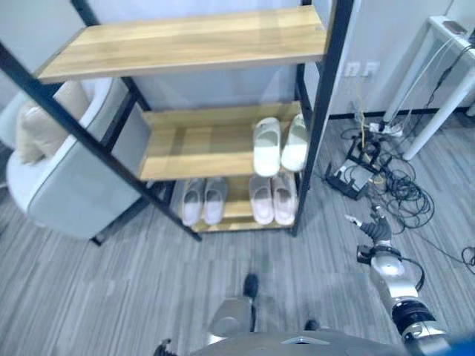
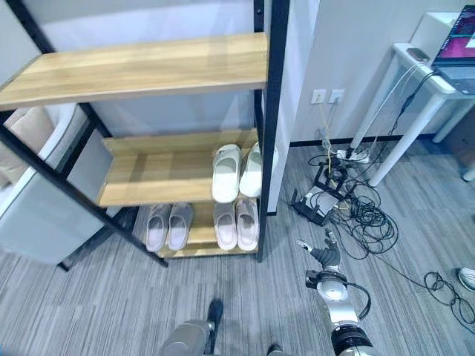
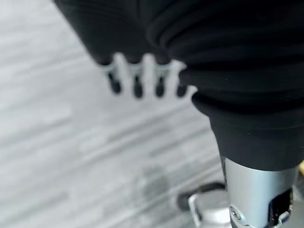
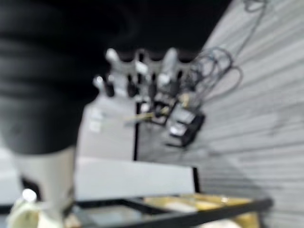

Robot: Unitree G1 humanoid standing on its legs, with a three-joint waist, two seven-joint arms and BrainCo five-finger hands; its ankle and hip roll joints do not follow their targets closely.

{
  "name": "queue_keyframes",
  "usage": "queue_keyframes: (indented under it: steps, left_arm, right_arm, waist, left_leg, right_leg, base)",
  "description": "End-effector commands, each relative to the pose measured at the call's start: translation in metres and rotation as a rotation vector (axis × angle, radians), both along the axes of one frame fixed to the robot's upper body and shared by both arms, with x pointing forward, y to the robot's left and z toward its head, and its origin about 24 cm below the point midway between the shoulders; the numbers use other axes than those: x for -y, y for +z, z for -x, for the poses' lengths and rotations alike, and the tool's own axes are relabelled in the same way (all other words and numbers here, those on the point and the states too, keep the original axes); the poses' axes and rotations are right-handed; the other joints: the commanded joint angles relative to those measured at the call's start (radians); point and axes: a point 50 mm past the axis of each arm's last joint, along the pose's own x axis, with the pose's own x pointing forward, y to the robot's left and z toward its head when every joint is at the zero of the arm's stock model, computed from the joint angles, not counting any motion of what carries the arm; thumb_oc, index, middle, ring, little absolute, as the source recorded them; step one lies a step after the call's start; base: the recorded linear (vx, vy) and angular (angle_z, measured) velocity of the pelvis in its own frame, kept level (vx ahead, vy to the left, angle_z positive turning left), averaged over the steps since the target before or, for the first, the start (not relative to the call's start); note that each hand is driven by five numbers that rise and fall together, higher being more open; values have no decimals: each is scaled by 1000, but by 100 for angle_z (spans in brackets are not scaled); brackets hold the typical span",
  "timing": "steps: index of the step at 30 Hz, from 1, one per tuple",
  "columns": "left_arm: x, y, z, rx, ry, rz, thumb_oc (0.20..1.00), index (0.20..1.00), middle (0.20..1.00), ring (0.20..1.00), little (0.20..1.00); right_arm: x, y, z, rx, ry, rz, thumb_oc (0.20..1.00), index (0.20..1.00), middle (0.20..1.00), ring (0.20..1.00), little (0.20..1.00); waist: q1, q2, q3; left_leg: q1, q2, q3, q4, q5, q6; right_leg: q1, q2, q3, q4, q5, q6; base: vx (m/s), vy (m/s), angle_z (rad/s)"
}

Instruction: Arrange the slippers neatly on the shoe rack.

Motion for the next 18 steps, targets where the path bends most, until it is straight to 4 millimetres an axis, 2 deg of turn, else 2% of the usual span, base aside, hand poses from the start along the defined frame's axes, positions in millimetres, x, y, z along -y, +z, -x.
queue_keyframes:
  steps: [1,2,3,4,6,8,9,10,11,13,14,16,18]
  left_arm:
    - [-11,11,-31,132,-56,-58,1000,1000,1000,1000,1000]
    - [-11,11,-31,132,-56,-58,1000,1000,1000,1000,1000]
    - [-8,16,-47,199,-100,-52,1000,1000,1000,1000,1000]
    - [-8,16,-47,199,-100,-52,1000,1000,1000,1000,1000]
    - [-8,22,-61,272,-92,-47,1000,1000,1000,1000,1000]
    - [-9,24,-64,291,-87,-46,1000,1000,1000,1000,1000]
    - [-11,26,-69,309,-69,-46,1000,1000,1000,1000,1000]
    - [-10,28,-72,321,-80,-43,1000,1000,1000,1000,1000]
    - [-10,27,-70,314,-88,-40,1000,1000,1000,1000,1000]
    - [-3,20,-52,258,-88,-16,1000,1000,1000,1000,1000]
    - [-3,20,-51,257,-89,-16,1000,1000,1000,1000,1000]
    - [8,9,-24,156,-85,21,1000,1000,1000,1000,1000]
    - [11,5,-12,96,-105,27,1000,1000,1000,1000,1000]
  right_arm:
    - [12,33,-17,177,-50,7,1000,1000,1000,1000,1000]
    - [12,33,-17,178,-50,7,1000,1000,1000,1000,1000]
    - [17,34,-15,185,-82,-1,1000,1000,1000,1000,1000]
    - [17,34,-15,185,-83,-1,1000,1000,1000,1000,1000]
    - [25,38,-17,196,-111,13,1000,1000,1000,1000,1000]
    - [26,39,-18,199,-118,18,1000,1000,1000,1000,1000]
    - [29,43,-22,208,-144,28,1000,1000,1000,1000,1000]
    - [33,44,-19,212,-167,33,1000,1000,1000,1000,1000]
    - [35,45,-17,215,-175,44,1000,1000,1000,1000,1000]
    - [48,47,-7,212,-230,112,1000,1000,1000,1000,1000]
    - [48,47,-6,211,-230,113,1000,1000,1000,1000,1000]
    - [57,49,0,218,-290,155,1000,1000,1000,1000,1000]
    - [61,50,3,213,-315,169,1000,1000,1000,1000,1000]
  waist:
    - [6,11,4]
    - [6,10,4]
    - [-3,13,4]
    - [-3,13,5]
    - [1,23,4]
    - [-1,26,4]
    - [-11,26,14]
    - [-16,13,15]
    - [-12,5,17]
    - [-7,2,3]
    - [-8,3,2]
    - [-9,8,-11]
    - [-10,11,-16]
  left_leg:
    - [-69,8,-31,89,-69,-10]
    - [-70,8,-30,91,-70,-9]
    - [-50,-8,-36,97,-94,-1]
    - [-49,-9,-37,98,-95,-1]
    - [-34,-5,-39,99,-116,-4]
    - [-33,0,-45,105,-123,-7]
    - [-27,8,-61,125,-139,-15]
    - [-33,2,-62,149,-150,-18]
    - [-35,0,-59,166,-162,-19]
    - [-38,15,-65,172,-163,-31]
    - [-38,15,-67,172,-163,-32]
    - [-27,30,-83,149,-155,-45]
    - [-19,37,-100,125,-144,-51]
  right_leg:
    - [-13,-39,43,129,151,69]
    - [-14,-40,44,131,150,69]
    - [-29,-46,45,110,151,63]
    - [-26,-47,44,109,150,63]
    - [-40,-76,1,34,148,62]
    - [-40,-84,-14,0,148,62]
    - [-65,-89,21,-65,157,66]
    - [-44,-88,45,-117,152,78]
    - [-25,-89,50,-138,154,81]
    - [-7,-76,39,-147,147,86]
    - [-6,-75,38,-147,147,85]
    - [18,-60,12,-168,131,83]
    - [26,-53,0,-168,122,79]
  base:
    - [75,109,19]
    - [137,95,28]
    - [91,49,35]
    - [134,51,25]
    - [74,-37,23]
    - [58,-83,5]
    - [85,-130,-2]
    - [104,-169,14]
    - [89,-175,27]
    - [77,-154,23]
    - [63,-120,9]
    - [53,-124,3]
    - [34,-90,2]
